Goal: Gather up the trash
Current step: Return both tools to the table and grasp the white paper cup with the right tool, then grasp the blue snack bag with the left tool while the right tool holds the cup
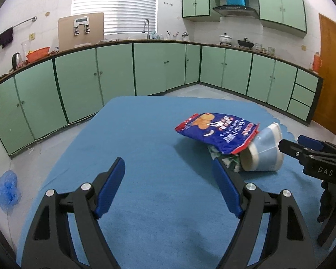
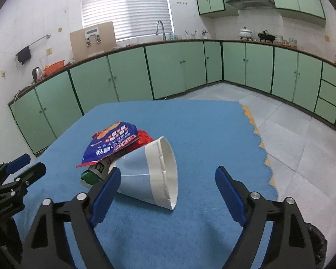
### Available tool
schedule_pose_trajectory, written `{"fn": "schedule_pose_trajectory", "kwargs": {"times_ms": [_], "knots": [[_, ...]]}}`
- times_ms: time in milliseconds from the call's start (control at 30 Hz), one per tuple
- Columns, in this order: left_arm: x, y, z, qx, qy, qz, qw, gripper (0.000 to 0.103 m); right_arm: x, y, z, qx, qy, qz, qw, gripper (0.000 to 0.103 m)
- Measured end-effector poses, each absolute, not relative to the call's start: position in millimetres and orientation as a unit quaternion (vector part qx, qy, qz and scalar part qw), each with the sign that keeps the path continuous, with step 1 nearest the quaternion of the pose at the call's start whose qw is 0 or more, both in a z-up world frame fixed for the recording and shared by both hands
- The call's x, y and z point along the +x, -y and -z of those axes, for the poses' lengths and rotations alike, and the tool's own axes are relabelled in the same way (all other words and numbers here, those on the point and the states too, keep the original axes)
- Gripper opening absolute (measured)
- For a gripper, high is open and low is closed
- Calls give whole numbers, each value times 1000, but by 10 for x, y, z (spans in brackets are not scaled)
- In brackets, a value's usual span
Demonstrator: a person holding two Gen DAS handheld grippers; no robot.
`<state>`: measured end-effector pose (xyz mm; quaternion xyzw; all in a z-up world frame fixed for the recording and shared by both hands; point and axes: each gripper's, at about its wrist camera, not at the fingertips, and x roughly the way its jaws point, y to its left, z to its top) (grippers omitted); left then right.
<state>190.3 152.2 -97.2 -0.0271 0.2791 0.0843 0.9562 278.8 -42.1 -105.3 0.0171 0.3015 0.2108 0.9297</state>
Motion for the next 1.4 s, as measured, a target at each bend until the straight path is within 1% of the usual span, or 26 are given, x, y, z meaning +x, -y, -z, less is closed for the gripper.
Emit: {"fn": "schedule_pose_trajectory", "kwargs": {"times_ms": [167,533,700,833,867,1167,1200,1233,1267,1333,1400], "knots": [[1966,-1575,1009,-30,-286,-87,954,78,2849,367,1126,16,-320,-229,919,72],[1993,-1627,1075,-36,-292,-89,951,78,2788,286,1128,18,-332,-278,901,49],[1988,-1640,1082,-38,-292,-91,951,78,2751,264,1133,21,-335,-287,897,46],[1986,-1638,1088,-38,-292,-90,951,78,2727,225,1145,15,-343,-299,890,31],[1983,-1637,1087,-38,-292,-90,951,78,2728,214,1153,13,-345,-302,889,28],[1989,-1612,1081,-39,-296,-86,951,78,2854,37,1259,10,-374,-318,871,28],[1984,-1597,1077,-39,-295,-83,951,78,2854,22,1262,7,-375,-321,870,24],[1979,-1578,1073,-39,-294,-82,951,78,2849,21,1254,7,-373,-324,869,12],[1980,-1559,1068,-39,-293,-79,952,78,2840,25,1245,5,-371,-322,871,8],[1995,-1515,1066,-39,-294,-72,952,78,2818,36,1233,-2,-368,-316,874,3],[2013,-1464,1064,-38,-294,-66,953,78,2783,76,1215,-4,-364,-309,879,2]]}}
